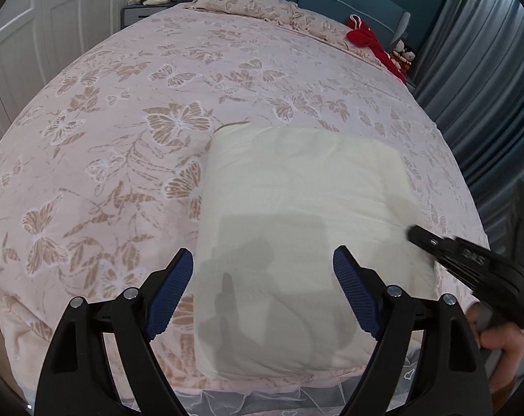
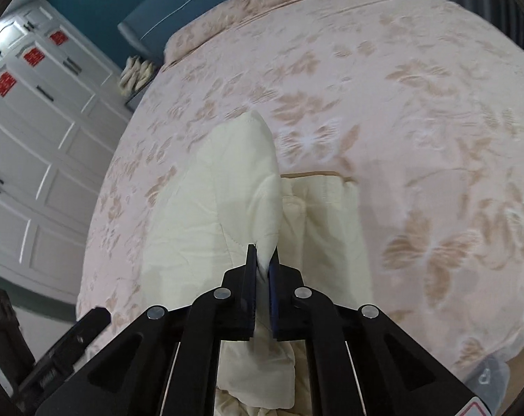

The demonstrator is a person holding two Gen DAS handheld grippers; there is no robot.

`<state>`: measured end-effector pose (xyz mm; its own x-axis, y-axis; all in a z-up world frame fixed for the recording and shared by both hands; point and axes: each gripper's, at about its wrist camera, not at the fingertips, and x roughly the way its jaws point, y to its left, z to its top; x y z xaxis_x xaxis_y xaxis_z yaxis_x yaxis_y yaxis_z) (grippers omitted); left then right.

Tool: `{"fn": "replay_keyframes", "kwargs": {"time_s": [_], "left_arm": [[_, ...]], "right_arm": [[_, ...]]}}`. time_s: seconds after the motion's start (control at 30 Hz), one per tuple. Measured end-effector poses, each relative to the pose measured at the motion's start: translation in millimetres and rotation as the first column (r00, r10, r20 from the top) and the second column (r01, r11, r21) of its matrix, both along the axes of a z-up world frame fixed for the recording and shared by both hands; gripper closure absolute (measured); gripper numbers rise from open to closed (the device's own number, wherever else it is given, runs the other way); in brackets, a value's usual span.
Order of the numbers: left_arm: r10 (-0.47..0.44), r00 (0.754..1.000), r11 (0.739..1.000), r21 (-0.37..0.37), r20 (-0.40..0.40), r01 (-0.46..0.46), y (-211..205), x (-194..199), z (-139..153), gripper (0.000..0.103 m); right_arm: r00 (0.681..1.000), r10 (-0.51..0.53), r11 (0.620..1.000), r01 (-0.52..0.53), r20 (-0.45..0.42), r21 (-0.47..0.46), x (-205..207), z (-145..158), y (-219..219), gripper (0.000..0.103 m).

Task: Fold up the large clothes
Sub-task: 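Release the jacket with the left gripper and pull back, then grasp the folded jacket edge with the right gripper and fold it over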

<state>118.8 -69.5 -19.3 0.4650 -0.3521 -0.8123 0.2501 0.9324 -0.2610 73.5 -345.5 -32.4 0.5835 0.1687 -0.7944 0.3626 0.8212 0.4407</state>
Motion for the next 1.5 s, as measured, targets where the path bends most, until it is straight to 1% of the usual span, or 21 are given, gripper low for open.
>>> {"fn": "replay_keyframes", "kwargs": {"time_s": [0.03, 0.13, 0.23, 0.43, 0.5, 0.57, 0.63, 0.77, 0.83, 1.0, 1.17, 1.33, 1.5], "left_arm": [[-0.009, 1.0, 1.0, 0.002, -0.006, 0.009, -4.2, 0.4, -2.7, 0.023], [-0.028, 0.999, 0.999, 0.027, -0.021, 0.029, -17.3, 0.7, -12.1, 0.023], [-0.043, 0.999, 0.997, 0.055, -0.034, 0.045, -27.9, 1.0, -21.2, 0.023], [-0.05, 0.995, 0.993, 0.101, -0.086, 0.059, -44.2, 5.6, -47.1, 0.023], [-0.047, 0.995, 0.992, 0.114, -0.087, 0.057, -46.8, 5.6, -53.0, 0.022], [-0.047, 0.996, 0.988, 0.14, -0.075, 0.057, -49.9, 5.3, -58.0, 0.021], [-0.049, 0.997, 0.985, 0.162, -0.064, 0.059, -52.7, 6.1, -64.4, 0.016], [-0.041, 0.997, 0.983, 0.174, -0.068, 0.052, -54.2, 10.5, -76.4, 0.011], [-0.034, 0.997, 0.983, 0.175, -0.074, 0.047, -53.8, 13.0, -84.0, 0.008], [-0.028, 0.997, 0.982, 0.184, -0.069, 0.04, -56.2, 14.6, -95.1, 0.005], [-0.03, 0.998, 0.979, 0.201, -0.055, 0.041, -59.4, 14.9, -103.8, 0.005], [-0.03, 0.999, 0.976, 0.213, -0.03, 0.035, -61.4, 13.8, -111.0, 0.005], [-0.028, 0.999, 0.978, 0.204, -0.02, 0.031, -60.0, 13.7, -114.6, 0.005]], "right_arm": [[1.0, -0.012, 1.0, 0.012, -0.012, -0.009, -6.1, -5.4, -5.9, 0.098], [0.998, -0.037, 0.999, 0.038, -0.053, 0.003, -15.0, -27.1, -17.5, 0.098], [0.996, -0.049, 0.999, 0.048, -0.079, -0.016, -18.1, -43.4, -23.2, 0.098], [0.992, -0.05, 0.998, 0.044, -0.116, -0.053, -20.0, -68.9, -23.3, 0.098], [0.991, -0.046, 0.997, 0.037, -0.126, -0.068, -19.5, -75.5, -21.4, 0.098], [0.99, -0.04, 0.997, 0.031, -0.134, -0.068, -17.6, -82.9, -20.8, 0.098], [0.989, -0.039, 0.998, 0.031, -0.142, -0.062, -16.3, -90.7, -21.0, 0.098], [0.988, -0.042, 0.999, 0.037, -0.15, -0.038, -13.3, -102.7, -24.0, 0.098], [0.988, -0.038, 0.999, 0.033, -0.149, -0.036, -12.8, -106.8, -23.7, 0.098], [0.989, -0.026, 0.998, 0.018, -0.143, -0.059, -11.0, -113.7, -20.5, 0.098], [0.99, -0.014, 0.996, 0.001, -0.14, -0.09, -8.3, -118.9, -15.8, 0.099], [0.99, -0.013, 0.995, -0.001, -0.139, -0.1, -6.0, -122.2, -13.8, 0.1], [0.99, -0.019, 0.994, 0.003, -0.141, -0.114, -4.7, -122.1, -11.9, 0.1]]}}
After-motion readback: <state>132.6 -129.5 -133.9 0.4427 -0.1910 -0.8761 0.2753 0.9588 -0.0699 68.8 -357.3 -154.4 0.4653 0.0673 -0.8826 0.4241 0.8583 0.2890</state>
